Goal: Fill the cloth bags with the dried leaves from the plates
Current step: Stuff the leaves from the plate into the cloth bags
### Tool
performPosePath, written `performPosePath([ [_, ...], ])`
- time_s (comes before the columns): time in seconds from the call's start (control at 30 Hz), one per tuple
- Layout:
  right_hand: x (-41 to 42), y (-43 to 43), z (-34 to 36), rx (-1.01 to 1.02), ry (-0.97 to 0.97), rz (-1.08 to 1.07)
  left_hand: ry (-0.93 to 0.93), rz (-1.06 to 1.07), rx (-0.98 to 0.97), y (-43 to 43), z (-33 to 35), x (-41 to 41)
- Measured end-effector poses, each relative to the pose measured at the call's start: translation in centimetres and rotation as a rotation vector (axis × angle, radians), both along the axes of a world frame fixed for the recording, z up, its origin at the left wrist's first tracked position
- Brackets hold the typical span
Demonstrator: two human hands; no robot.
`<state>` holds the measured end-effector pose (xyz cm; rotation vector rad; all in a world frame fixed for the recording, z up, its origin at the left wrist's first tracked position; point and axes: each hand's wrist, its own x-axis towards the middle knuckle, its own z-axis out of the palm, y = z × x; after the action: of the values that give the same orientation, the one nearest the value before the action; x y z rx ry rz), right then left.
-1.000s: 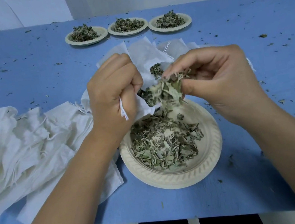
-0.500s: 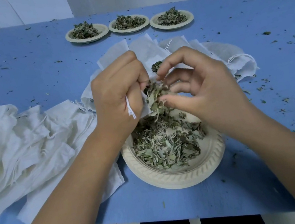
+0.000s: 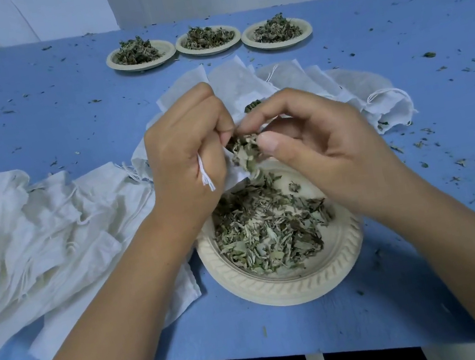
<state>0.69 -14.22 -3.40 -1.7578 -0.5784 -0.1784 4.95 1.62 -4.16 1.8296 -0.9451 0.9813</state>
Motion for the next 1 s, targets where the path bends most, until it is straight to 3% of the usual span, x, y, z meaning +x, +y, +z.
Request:
performPosePath([
  [0.13, -0.2, 0.6, -0.4, -0.084, -0.151, -0.006, 0.007, -0.005, 0.009, -0.2, -0.1, -0.1],
  [0.23, -0.3, 0.9, -0.6, 0.012, -0.161, -0.005, -0.006, -0.012, 0.017, -0.2, -0.2, -0.1],
  [0.57, -0.4, 0.9, -0.2, 0.388, 0.158, -0.096, -0.021, -0.029, 0.034, -0.2, -0.1, -0.2],
  [0.63, -0.4, 1.0, -0.5, 0.333, 0.088, -0.163, -0.016, -0.035, 0.032, -0.2, -0.1, -0.3],
  [0.77, -0.4, 1.6, -1.2, -0.037, -0.170, -0.288, -0.015, -0.058, 0.058, -0.4, -0.2, -0.3],
  [1.0, 0.2, 0.9, -0.9, -0.026, -0.230, -0.107, 0.013, -0.014, 0.016, -0.2, -0.1, -0.2],
])
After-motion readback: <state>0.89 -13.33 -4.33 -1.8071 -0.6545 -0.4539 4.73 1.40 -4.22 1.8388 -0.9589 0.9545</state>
